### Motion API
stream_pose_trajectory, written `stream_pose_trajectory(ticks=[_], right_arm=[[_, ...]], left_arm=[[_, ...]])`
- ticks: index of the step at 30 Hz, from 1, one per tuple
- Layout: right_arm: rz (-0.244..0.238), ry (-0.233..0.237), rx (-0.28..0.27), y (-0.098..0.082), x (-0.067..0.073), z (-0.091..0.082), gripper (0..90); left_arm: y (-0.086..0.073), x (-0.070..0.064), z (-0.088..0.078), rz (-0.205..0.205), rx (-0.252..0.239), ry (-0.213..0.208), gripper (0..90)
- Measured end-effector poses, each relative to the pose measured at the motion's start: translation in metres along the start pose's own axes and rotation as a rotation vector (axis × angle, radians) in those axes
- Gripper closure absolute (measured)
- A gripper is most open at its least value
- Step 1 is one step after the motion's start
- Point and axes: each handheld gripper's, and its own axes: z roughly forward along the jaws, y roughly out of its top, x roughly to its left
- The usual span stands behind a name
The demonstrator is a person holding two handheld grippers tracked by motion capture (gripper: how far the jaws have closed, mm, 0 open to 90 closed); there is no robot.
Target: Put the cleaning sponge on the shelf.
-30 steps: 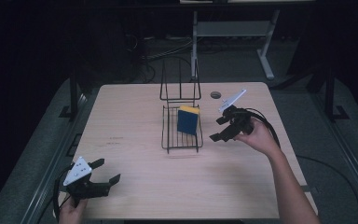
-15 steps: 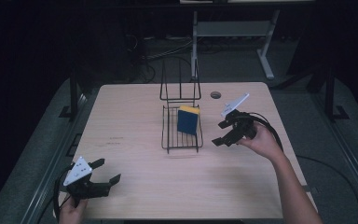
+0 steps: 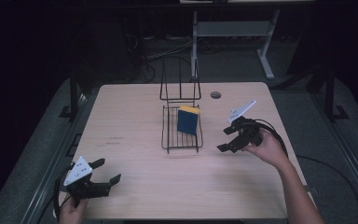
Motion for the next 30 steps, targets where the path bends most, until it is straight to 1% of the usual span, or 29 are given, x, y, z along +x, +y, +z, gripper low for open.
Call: stream_pose_trajectory(ticks=[2,5,13,14,15,17,19,27,30], right_arm=[[0.001,-0.001,0.003,-0.003,0.000,0.001,18.3],[0.017,0.003,0.002,-0.008,0.002,0.000,18.3],[0.026,0.007,0.000,-0.022,0.004,0.001,18.4],[0.035,0.008,0.001,-0.023,0.004,0.001,18.4],[0.031,0.007,-0.001,-0.025,0.004,0.001,18.4],[0.041,0.008,-0.001,-0.027,0.005,0.001,18.3],[0.036,0.006,-0.005,-0.030,0.006,0.001,18.4],[0.050,0.007,0.006,-0.039,0.009,0.001,18.3],[0.047,0.003,0.006,-0.042,0.012,0.000,18.4]], left_arm=[[0.000,0.000,0.000,-0.003,-0.002,0.000,14.1],[0.000,0.000,0.000,-0.002,0.000,0.001,14.1],[0.000,-0.001,0.000,-0.002,-0.001,0.000,14.1],[0.000,-0.001,0.000,0.001,-0.001,0.000,14.1],[0.000,-0.001,0.000,0.001,-0.001,0.000,14.1],[0.000,-0.001,0.000,-0.003,-0.001,0.000,14.1],[0.000,-0.001,0.001,0.000,0.000,-0.001,14.1],[0.000,-0.001,0.000,-0.001,0.000,0.000,14.1],[0.000,-0.001,0.000,-0.001,0.000,0.000,14.1]])
